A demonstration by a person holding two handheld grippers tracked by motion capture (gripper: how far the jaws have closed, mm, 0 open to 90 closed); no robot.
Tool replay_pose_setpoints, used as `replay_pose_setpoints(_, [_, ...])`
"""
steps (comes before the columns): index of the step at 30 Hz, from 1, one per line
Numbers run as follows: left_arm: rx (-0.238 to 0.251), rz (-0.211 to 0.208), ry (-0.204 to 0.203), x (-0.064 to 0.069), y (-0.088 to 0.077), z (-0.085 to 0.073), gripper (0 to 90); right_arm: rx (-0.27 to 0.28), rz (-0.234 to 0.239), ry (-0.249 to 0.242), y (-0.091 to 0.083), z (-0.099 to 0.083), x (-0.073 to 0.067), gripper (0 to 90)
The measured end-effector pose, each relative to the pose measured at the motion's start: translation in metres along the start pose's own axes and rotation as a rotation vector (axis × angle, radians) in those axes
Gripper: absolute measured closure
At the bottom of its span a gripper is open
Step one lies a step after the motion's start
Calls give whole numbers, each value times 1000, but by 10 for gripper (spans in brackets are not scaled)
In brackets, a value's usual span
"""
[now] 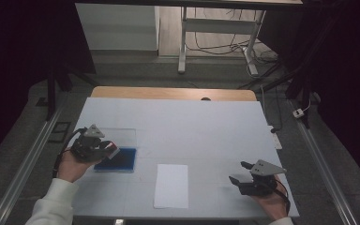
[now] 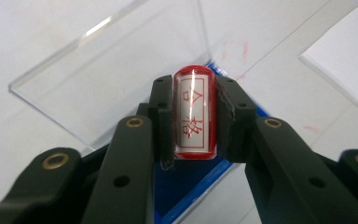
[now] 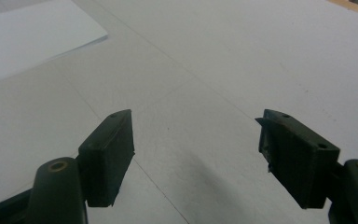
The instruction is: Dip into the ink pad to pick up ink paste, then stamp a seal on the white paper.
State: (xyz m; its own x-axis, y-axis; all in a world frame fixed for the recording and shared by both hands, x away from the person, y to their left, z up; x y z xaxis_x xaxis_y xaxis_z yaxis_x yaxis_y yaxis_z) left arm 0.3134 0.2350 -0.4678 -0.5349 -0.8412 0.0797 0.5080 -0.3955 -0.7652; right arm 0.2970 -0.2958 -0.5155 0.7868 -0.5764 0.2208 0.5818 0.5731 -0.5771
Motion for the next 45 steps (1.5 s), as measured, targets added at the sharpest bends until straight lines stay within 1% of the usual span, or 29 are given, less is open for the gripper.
replay_pose_setpoints(2, [21,-16,-3,1,-6,-1,703,19,-2,5,-1,0,-1,260])
replay_pose_setpoints(3, [29,-26,-4,2,-9,-1,703,11,-10,1,-3,1,-1,260])
replay_pose_setpoints(5, [43,-38,-5,5,-14,-3,703,22,-11,1,-4,1,-2,263])
replay_pose_setpoints(9, [72,-58,9,12,-22,-4,703,23,-12,-2,-4,1,-2,264])
replay_pose_setpoints(10, [77,-63,14,14,-24,-3,703,15,-13,-6,-5,0,-2,264])
replay_pose_setpoints(13, [85,-63,30,19,-24,-1,703,10,-18,-16,-4,-1,-2,263])
replay_pose_setpoints(16, [95,-80,42,25,-22,3,703,19,-21,-4,-7,-1,-1,264])
replay_pose_setpoints(20, [106,-108,69,36,-20,8,703,9,-25,-10,-7,-2,-1,264])
replay_pose_setpoints(21, [109,-118,71,39,-19,9,703,8,-28,-7,-8,-3,-1,264])
replay_pose_setpoints(24, [103,-142,85,46,-15,13,703,14,-29,-1,-8,-4,0,264])
replay_pose_setpoints(28, [105,-176,93,56,-8,18,702,12,-27,-5,-8,-5,0,264])
replay_pose_setpoints(33, [96,-206,122,70,-2,23,702,16,-21,-18,-7,-5,-1,264])
replay_pose_setpoints(39, [84,-235,159,85,5,28,702,24,-22,-18,-8,-4,-1,265])
replay_pose_setpoints(43, [71,-251,171,92,13,30,702,26,-18,-18,-8,-4,-1,264])
replay_pose_setpoints(45, [64,-257,170,95,17,30,702,15,-21,-21,-8,-4,-1,265])
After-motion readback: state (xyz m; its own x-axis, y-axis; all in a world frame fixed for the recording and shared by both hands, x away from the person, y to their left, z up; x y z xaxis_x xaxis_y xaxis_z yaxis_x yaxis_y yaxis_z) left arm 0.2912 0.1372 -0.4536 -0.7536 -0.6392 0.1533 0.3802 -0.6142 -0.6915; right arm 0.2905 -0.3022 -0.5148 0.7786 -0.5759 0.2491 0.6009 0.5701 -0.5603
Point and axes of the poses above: each handheld gripper's, and its own axes: y roughly forward along the jaws, z roughly out of its top, x roughly to its right, the point moved 2 cm from there along y, roughly forward along the jaws, and after that the axes turned 7 degrees about -y, right-handed, at the moved point
